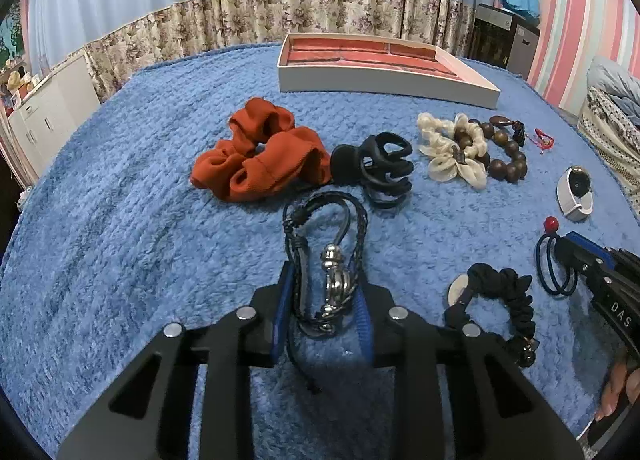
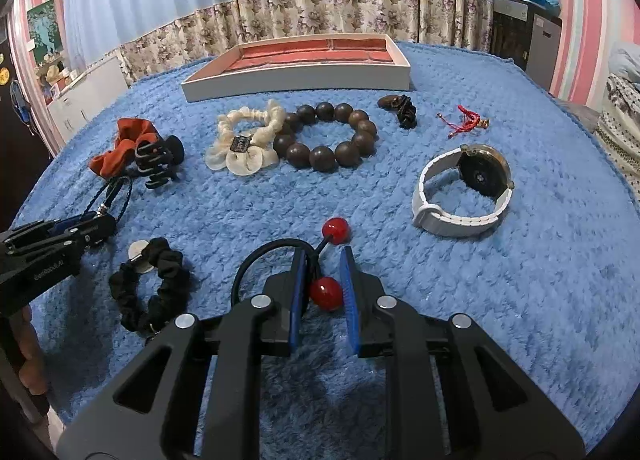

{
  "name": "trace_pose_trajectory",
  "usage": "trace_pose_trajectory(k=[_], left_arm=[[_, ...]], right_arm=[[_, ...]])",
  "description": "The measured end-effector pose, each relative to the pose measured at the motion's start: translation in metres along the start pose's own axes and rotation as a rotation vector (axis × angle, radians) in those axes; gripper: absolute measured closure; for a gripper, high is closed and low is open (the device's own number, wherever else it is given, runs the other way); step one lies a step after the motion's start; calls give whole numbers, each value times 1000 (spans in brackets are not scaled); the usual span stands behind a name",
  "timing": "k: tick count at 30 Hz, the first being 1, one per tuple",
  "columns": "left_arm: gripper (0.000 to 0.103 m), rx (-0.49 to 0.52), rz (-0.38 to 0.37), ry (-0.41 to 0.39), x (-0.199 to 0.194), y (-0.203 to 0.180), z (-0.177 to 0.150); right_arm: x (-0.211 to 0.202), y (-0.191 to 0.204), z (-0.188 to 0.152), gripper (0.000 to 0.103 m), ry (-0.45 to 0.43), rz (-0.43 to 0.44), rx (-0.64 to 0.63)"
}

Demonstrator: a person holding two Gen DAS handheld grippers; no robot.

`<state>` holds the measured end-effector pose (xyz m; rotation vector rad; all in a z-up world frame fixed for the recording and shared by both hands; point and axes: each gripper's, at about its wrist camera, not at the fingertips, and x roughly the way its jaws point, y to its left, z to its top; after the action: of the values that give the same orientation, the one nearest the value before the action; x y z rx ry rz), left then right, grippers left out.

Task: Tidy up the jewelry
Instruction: 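Grasp the black braided bracelet with left tool while right tool grasps the red-bead cord, then carry both held items over the red tray and open both tools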

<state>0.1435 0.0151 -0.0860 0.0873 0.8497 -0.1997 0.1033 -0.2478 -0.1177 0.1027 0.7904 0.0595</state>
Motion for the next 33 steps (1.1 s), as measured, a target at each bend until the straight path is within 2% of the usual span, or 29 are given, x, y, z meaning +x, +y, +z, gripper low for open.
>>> trace_pose_trajectory(k=[9, 16, 21, 24, 31, 33], left_arm=[[76, -8, 6, -31, -17, -1, 6], [76, 1, 22, -68, -36, -6, 23], [76, 2, 47, -115, -53, -6, 49], [76, -23, 36, -119, -56, -3, 71], [76, -30, 35, -157, -51, -5, 129], [76, -39, 15, -162, -43, -8, 147]], right_arm=[[-11, -1, 4, 84, -24, 4, -2], [-31, -1, 25, 84, -92, -3, -27], [-43, 3, 55, 84, -160, -15, -60], [-46, 4, 74, 84, -193, -25, -77], [-36, 8, 134, 84, -270, -43, -101], [-27, 8, 150, 84, -281, -51, -96]])
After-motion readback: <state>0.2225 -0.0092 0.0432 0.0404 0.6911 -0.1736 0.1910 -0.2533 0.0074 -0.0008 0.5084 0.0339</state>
